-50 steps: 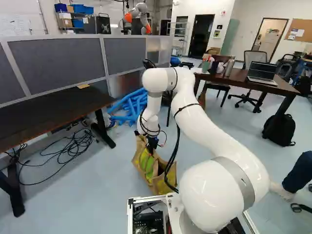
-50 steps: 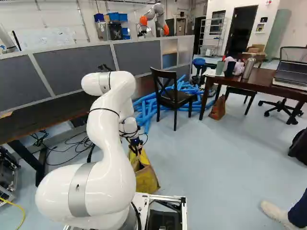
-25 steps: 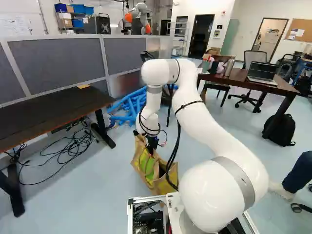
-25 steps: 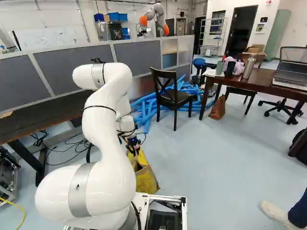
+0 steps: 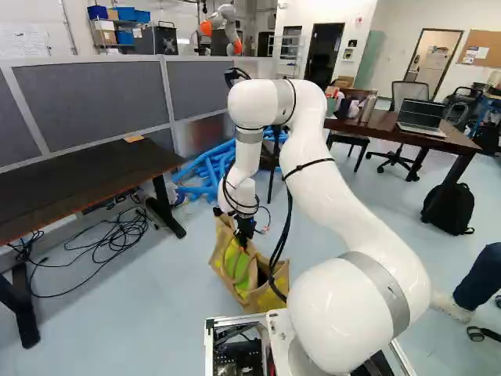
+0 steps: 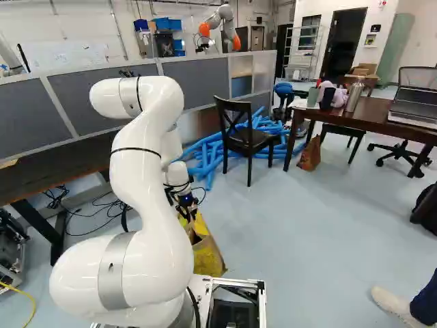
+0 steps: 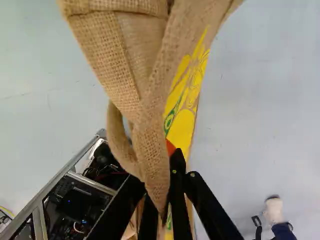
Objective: Pick up the bag on the ground and place it on the table
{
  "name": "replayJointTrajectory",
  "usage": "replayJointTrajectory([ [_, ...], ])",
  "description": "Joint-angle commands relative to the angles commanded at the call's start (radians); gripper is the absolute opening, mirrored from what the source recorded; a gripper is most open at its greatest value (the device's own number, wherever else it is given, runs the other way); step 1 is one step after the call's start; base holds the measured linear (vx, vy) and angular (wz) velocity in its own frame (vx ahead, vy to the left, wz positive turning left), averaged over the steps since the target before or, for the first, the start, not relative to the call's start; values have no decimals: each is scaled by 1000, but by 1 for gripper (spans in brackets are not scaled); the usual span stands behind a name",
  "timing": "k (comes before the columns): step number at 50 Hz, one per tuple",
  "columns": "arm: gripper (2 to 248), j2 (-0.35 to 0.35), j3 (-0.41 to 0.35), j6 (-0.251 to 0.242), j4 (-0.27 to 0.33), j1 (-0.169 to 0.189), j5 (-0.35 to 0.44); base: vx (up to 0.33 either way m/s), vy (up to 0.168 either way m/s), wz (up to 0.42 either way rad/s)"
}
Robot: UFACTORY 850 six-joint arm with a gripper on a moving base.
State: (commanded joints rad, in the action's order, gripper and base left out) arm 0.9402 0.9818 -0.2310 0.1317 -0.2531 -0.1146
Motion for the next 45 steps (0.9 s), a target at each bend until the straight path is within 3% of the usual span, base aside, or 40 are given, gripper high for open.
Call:
replayJointTrajectory([
  [45, 24, -203, -145, 0, 0, -6, 0, 0, 0, 0],
])
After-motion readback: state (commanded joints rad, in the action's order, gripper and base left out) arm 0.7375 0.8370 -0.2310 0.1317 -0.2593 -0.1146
